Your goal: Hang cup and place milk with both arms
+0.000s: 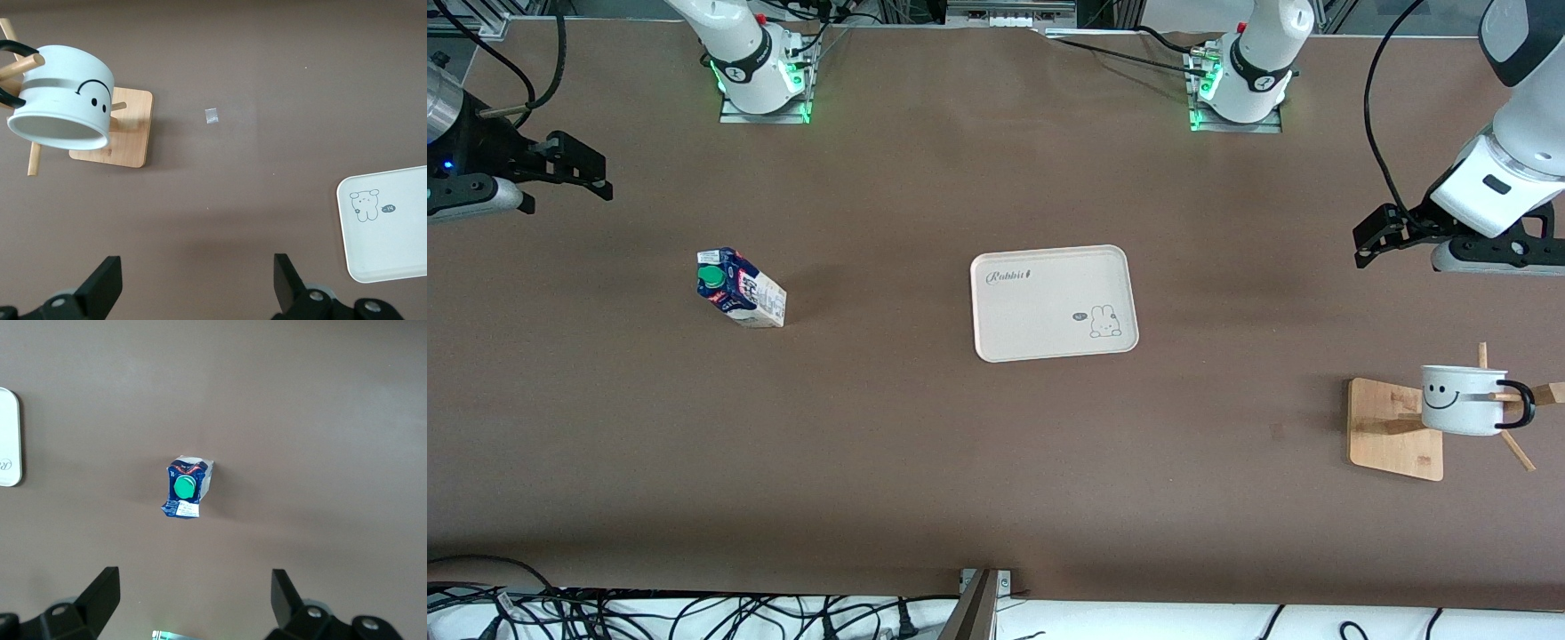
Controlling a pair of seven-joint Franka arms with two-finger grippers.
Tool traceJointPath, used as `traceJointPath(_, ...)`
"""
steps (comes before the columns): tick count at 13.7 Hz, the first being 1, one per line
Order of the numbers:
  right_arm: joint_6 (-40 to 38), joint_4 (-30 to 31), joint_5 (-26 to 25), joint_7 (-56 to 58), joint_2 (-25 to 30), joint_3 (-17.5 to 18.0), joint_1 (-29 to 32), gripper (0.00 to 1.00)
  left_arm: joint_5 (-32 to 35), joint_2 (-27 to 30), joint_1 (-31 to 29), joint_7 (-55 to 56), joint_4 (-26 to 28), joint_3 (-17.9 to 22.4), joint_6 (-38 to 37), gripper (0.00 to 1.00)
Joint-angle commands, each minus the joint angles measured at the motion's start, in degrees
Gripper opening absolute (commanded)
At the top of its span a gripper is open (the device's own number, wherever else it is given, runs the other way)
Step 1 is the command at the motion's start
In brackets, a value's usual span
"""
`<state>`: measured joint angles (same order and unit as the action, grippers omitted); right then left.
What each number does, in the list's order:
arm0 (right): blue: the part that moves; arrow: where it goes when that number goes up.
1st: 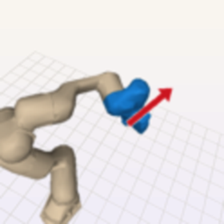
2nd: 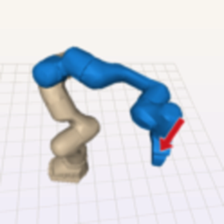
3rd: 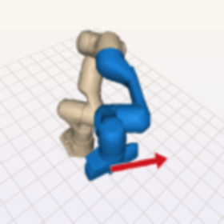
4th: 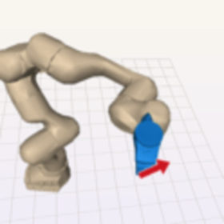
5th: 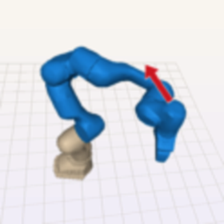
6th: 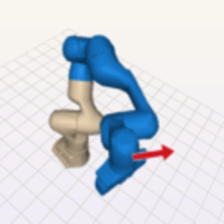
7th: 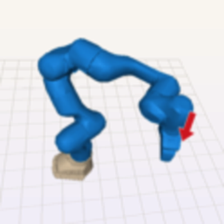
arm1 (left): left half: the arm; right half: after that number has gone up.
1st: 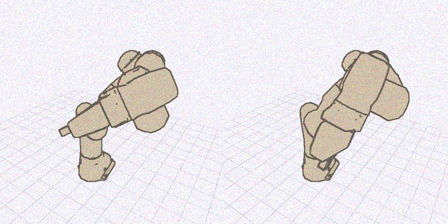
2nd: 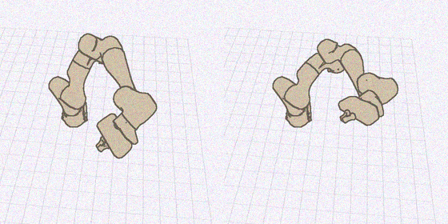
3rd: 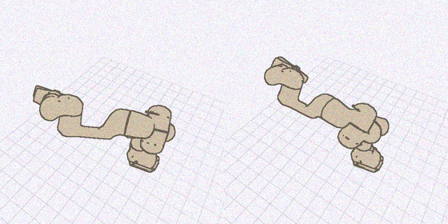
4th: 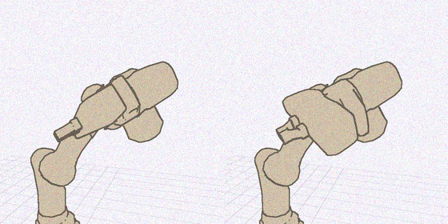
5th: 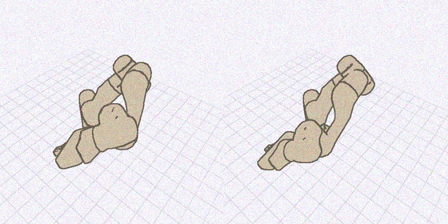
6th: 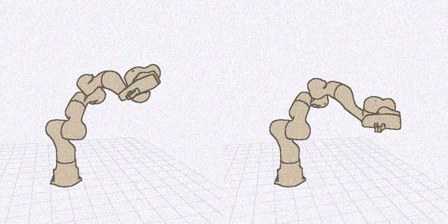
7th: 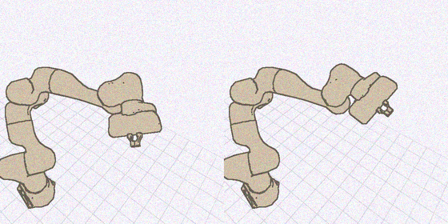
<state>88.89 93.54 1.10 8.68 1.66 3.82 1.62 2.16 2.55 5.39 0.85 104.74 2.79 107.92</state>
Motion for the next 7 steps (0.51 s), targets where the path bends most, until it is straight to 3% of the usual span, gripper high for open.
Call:
traceJointPath(1,-0.47,-0.91,-1.19,-0.68,0.01,0.49,-0.13,1.00,0.74,0.97,-0.91,0.46,0.99,-0.94,0.71,1.00)
traceJointPath(7,-0.38,-0.91,-1.10,-0.68,-0.08,0.40,-0.13,1.00,0.74,0.97,-1.00,0.20,0.99,-1.03,0.71,1.00)
